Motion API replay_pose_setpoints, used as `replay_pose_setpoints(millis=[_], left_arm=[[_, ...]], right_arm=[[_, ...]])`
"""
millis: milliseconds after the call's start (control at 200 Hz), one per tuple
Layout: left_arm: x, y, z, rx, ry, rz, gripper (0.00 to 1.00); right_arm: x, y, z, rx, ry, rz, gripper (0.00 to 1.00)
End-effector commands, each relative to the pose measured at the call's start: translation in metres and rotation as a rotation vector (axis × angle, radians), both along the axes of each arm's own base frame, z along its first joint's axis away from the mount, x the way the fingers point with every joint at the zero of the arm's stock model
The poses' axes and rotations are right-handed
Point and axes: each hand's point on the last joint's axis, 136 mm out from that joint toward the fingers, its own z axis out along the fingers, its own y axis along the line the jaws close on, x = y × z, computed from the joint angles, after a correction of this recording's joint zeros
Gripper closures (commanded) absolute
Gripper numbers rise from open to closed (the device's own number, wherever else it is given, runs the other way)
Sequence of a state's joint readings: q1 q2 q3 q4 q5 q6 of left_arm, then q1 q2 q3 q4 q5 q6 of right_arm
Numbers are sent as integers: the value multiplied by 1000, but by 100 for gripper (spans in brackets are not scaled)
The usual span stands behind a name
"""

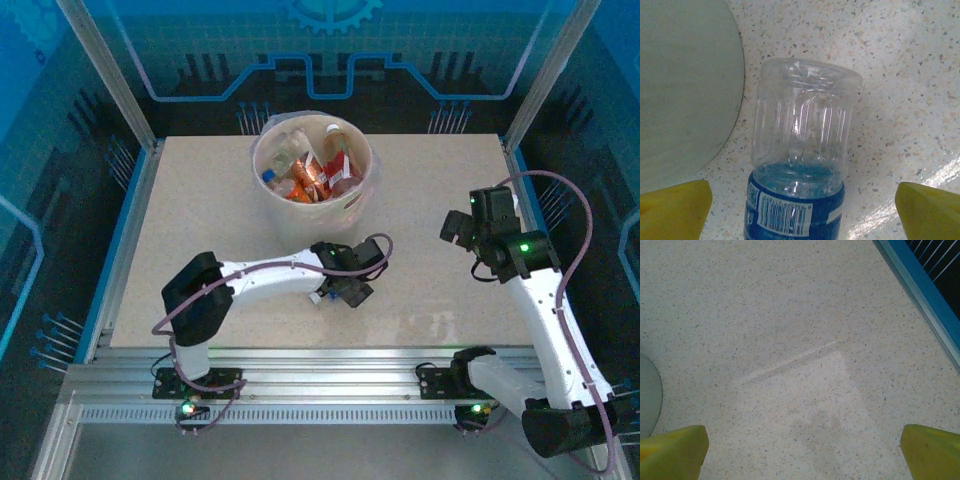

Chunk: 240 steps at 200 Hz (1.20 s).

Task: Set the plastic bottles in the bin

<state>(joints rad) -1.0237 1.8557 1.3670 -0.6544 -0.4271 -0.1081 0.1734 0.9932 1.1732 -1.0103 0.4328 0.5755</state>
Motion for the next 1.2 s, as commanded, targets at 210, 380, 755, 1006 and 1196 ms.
replay_pose_setpoints(millis=[210, 380, 755, 1006, 1196], left_arm=[[-4, 0, -22, 15, 66, 44, 8], [-6, 1, -34, 31, 82, 40, 12], [-9, 3, -58, 58, 116, 44, 20], [-10, 2, -45, 37, 103, 39, 40], [-16, -15, 8, -92, 67, -33, 43]], right_arm=[[1, -1, -2, 11, -11, 1, 0], [3, 0, -4, 17, -10, 2, 0], [5, 1, -8, 21, -1, 4, 0], [4, 0, -7, 21, -6, 3, 0], [1, -2, -3, 16, -21, -7, 0]])
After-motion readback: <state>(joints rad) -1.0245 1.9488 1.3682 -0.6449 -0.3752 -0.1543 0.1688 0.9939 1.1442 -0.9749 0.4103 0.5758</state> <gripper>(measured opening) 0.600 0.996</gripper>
